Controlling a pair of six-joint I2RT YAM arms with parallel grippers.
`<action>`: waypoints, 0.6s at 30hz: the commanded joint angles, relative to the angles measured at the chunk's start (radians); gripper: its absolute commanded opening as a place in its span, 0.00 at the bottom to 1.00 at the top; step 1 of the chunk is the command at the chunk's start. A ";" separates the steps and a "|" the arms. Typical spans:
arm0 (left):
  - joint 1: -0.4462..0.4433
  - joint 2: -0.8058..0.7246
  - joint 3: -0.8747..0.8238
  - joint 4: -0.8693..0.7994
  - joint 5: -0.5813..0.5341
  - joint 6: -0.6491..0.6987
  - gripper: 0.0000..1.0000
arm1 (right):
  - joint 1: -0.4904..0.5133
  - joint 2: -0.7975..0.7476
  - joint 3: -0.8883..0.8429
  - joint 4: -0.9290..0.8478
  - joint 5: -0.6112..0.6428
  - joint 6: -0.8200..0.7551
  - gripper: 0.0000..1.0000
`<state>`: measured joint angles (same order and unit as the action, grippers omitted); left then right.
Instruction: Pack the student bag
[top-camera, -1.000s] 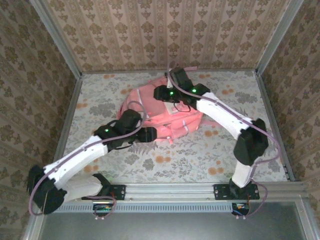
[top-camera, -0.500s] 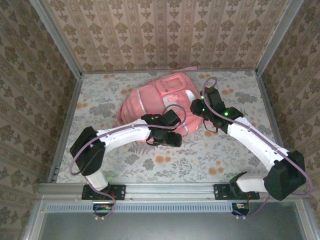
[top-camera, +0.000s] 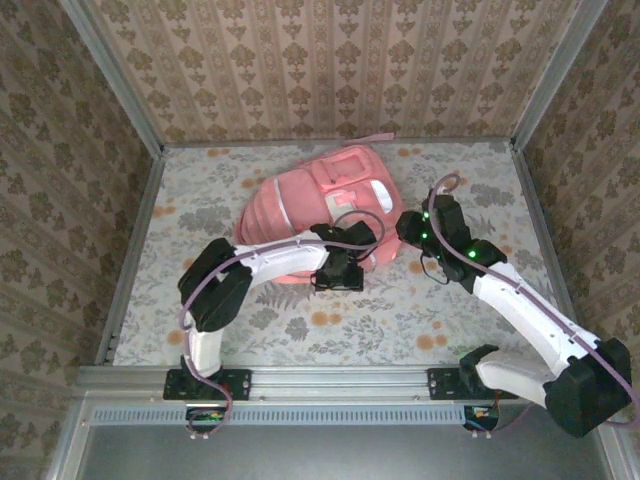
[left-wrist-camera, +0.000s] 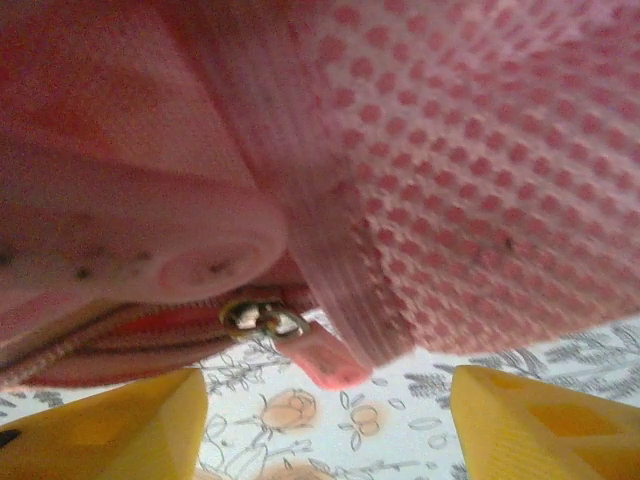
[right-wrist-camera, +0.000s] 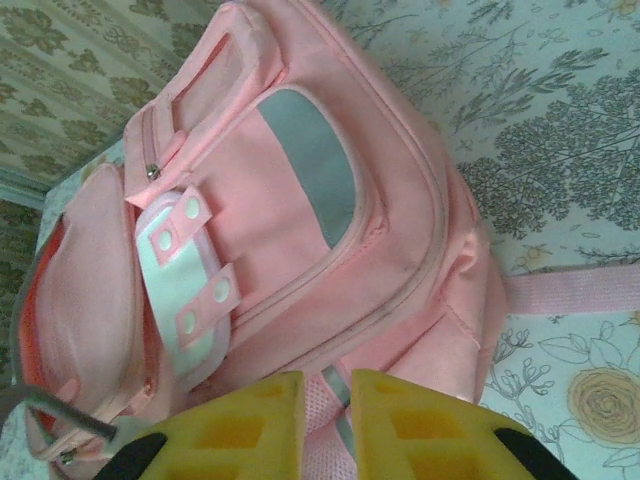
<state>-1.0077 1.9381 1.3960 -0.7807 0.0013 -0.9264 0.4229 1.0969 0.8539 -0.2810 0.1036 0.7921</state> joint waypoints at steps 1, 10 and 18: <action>0.010 0.042 0.009 -0.048 -0.084 -0.029 0.62 | -0.004 -0.007 -0.033 0.070 -0.062 0.016 0.19; 0.012 0.026 -0.035 -0.029 -0.167 0.001 0.21 | -0.004 0.015 -0.073 0.121 -0.137 0.004 0.13; 0.020 -0.072 -0.146 0.025 -0.170 0.061 0.06 | -0.003 0.038 -0.081 0.180 -0.236 -0.028 0.14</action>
<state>-1.0050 1.9034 1.2953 -0.7200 -0.1371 -0.8928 0.4232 1.1286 0.7895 -0.1493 -0.0711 0.7864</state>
